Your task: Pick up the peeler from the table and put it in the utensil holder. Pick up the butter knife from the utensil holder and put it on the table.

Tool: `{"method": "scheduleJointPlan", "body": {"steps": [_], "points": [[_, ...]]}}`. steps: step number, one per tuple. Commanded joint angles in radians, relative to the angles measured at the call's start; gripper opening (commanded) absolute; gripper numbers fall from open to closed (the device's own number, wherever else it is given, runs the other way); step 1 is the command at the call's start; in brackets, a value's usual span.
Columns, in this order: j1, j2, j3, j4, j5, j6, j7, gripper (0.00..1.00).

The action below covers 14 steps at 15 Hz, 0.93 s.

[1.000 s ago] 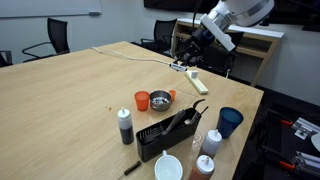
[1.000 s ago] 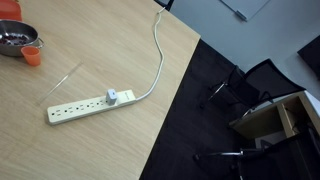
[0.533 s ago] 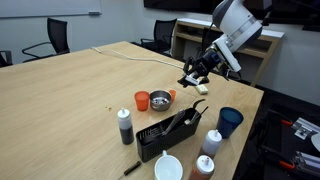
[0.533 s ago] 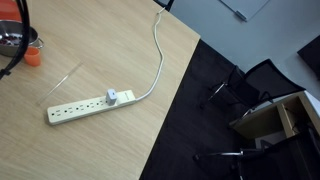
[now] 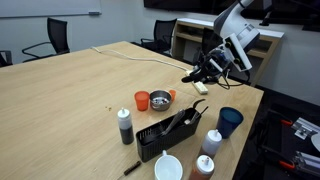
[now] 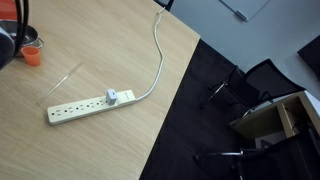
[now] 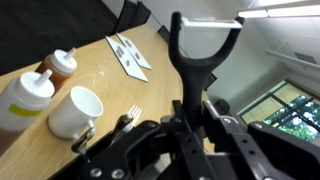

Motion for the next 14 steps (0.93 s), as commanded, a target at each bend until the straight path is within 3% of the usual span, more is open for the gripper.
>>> {"method": "scheduleJointPlan", "body": {"steps": [1,10,11,14], "points": [[0.036,0.01,-0.04,0.003,0.004,-0.052,0.0,0.24],[0.038,0.039,-0.048,0.017,0.005,-0.097,0.0,0.24],[0.038,0.039,-0.048,0.017,0.005,-0.097,0.0,0.06],[0.035,0.034,-0.056,0.008,0.033,-0.119,-0.01,0.06]]}}
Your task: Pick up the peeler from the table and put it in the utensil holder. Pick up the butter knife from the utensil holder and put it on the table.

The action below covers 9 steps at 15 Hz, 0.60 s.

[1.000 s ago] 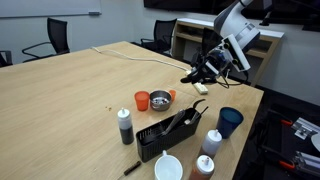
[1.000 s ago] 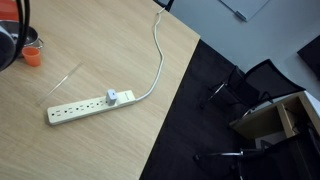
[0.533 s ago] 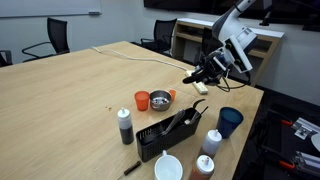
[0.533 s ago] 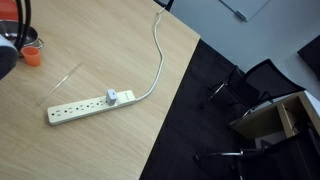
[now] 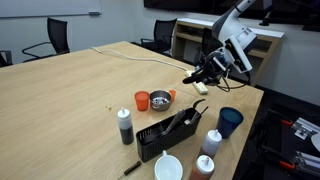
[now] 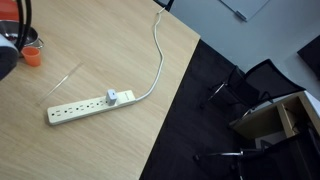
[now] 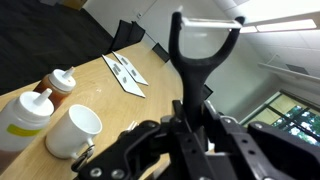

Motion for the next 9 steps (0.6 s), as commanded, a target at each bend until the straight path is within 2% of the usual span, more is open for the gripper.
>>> {"method": "scheduleJointPlan", "body": {"steps": [1,9], "points": [[0.016,-0.009,-0.031,-0.01,0.036,-0.03,-0.009,0.06],[0.006,-0.008,-0.073,-0.101,0.092,-0.092,0.023,0.06]]}}
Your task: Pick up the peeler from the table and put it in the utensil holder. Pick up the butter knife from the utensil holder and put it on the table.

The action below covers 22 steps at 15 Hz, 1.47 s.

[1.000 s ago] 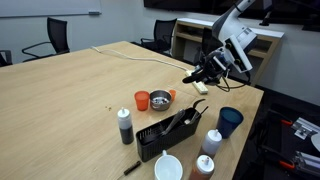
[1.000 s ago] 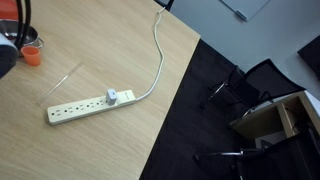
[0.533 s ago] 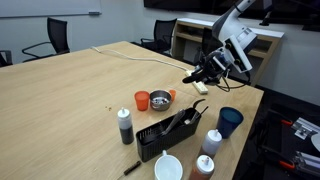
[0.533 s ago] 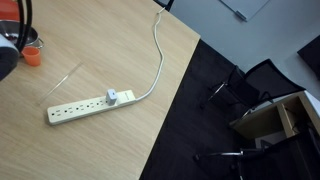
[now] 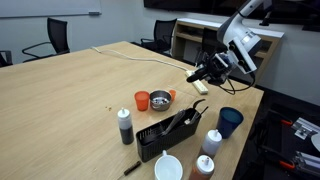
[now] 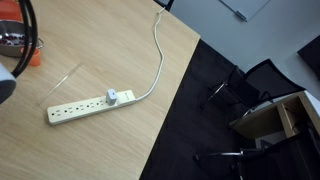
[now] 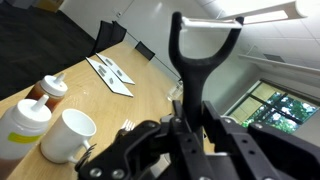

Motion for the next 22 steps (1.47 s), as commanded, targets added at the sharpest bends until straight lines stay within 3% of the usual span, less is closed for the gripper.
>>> {"method": "scheduleJointPlan", "body": {"steps": [1,7,16,22], "points": [[0.004,-0.006,-0.02,-0.057,0.032,-0.04,0.016,0.06],[0.001,0.025,-0.031,-0.085,0.038,-0.06,0.014,0.06],[0.001,0.193,-0.037,-0.004,0.086,-0.097,0.06,0.06],[0.007,0.238,-0.04,0.013,0.06,-0.134,0.137,0.06]]}}
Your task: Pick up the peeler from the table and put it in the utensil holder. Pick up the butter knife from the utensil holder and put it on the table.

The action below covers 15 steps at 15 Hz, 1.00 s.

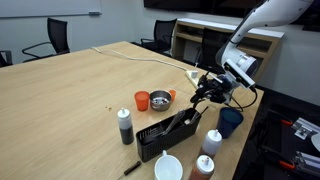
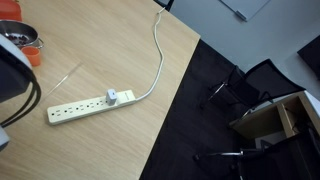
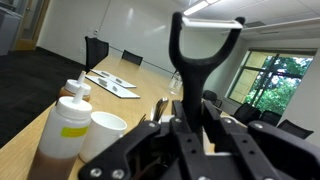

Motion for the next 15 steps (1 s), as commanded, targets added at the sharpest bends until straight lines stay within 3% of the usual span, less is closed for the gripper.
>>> {"method": "scheduleJointPlan", "body": {"steps": [1,15], "points": [[0.008,0.015,-0.009,0.014,-0.014,-0.05,0.06,0.06],[0.034,0.09,-0.008,0.054,-0.024,-0.067,0.184,0.06]]}}
